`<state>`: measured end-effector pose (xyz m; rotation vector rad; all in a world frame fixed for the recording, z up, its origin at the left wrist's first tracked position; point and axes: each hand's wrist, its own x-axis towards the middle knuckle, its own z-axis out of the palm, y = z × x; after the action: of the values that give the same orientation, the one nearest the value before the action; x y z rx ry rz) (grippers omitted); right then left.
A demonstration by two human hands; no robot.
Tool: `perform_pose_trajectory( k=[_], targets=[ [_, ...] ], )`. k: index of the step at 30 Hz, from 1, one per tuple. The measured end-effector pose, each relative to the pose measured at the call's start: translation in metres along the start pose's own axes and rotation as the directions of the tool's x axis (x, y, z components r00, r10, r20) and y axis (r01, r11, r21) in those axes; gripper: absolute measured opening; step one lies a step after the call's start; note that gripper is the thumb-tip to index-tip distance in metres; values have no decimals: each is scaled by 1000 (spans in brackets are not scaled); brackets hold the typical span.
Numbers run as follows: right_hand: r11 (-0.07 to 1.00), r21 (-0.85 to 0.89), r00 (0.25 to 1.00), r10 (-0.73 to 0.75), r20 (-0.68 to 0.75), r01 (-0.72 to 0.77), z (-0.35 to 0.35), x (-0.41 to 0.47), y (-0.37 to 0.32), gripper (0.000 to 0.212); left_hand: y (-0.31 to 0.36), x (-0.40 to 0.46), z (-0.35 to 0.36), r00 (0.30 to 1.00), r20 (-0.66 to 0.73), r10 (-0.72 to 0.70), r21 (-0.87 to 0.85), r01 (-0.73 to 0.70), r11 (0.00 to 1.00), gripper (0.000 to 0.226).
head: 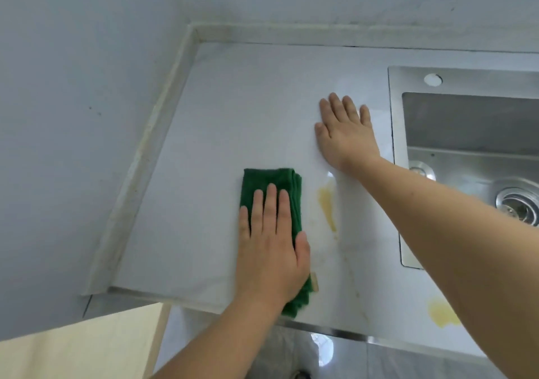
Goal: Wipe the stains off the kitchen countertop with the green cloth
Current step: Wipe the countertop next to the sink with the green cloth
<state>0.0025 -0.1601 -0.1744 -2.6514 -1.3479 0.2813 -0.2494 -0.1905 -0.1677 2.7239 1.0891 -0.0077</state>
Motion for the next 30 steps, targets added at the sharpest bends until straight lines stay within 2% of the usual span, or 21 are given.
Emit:
perform_pose_trajectory(
  k=[3,7,11,13,16,19,22,26,30],
  targets=[
    [1000,11,1000,10,-15,-9,1,0,0,59,-2,-7,4,999,49,1,9,-1,1000,74],
    [999,50,1000,4,-3,-4,1,2,3,58,10,49,0,1000,-2,-23,8,23,1000,74],
    [979,203,990,7,-144,22,-15,-15,10,53,21,112,-3,997,-33,-75,19,76,997,71],
    [993,116,981,41,-188,-20,-24,-39,25,54,25,134,-3,997,-35,-70,21,71,997,70],
    [983,44,980,180,-88,-177,-18,-89,57,58,32,148,-5,998,-24,-57,26,58,998,70],
    [940,185,957,291,3,-286,1,-111,58,58,31,164,-6,997,-33,-67,34,68,997,70],
    [918,280,951,306,-46,-282,7,-109,56,55,32,175,-3,997,-50,-53,52,55,997,69],
    [908,311,948,312,-55,-281,7,-108,59,54,33,179,-4,998,-48,-36,68,39,997,68],
    [897,339,948,315,-37,-285,0,-111,56,54,38,103,-1,1000,-22,-5,27,6,1000,70]
  ],
)
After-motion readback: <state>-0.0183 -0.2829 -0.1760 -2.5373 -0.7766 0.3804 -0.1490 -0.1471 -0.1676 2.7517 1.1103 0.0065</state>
